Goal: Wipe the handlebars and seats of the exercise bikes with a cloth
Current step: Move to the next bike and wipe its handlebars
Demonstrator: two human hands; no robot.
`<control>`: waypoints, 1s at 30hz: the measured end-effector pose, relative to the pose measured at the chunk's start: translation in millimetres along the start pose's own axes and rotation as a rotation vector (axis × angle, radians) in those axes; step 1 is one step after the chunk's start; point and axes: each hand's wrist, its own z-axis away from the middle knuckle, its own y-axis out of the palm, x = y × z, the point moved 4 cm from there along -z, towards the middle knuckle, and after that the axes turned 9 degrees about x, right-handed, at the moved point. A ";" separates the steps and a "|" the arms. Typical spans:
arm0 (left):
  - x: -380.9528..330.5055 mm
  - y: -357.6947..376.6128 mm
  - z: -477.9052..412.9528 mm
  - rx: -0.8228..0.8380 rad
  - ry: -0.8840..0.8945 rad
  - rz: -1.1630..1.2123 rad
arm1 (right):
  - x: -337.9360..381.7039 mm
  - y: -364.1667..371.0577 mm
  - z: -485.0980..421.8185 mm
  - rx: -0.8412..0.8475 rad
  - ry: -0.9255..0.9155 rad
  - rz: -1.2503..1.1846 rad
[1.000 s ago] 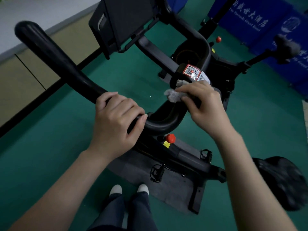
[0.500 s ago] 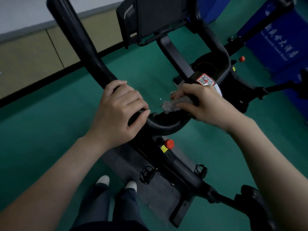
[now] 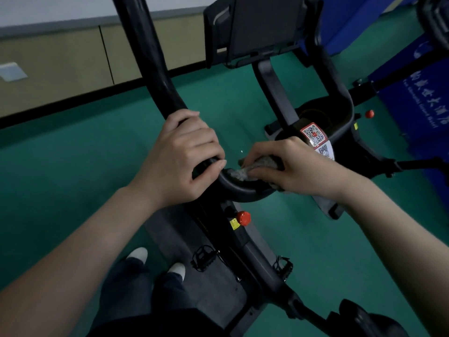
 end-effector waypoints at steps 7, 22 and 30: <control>-0.1 -1.5 0.1 0.025 -0.012 0.012 | -22.7 -10.2 -3.6 0.017 0.130 0.277; -11.9 -11.6 -3.2 0.128 -0.077 -0.028 | -21.6 77.6 62.8 -1.249 0.276 -0.166; -34.2 -21.7 0.4 0.086 -0.107 -0.068 | -22.3 67.5 74.6 -1.239 0.213 -0.403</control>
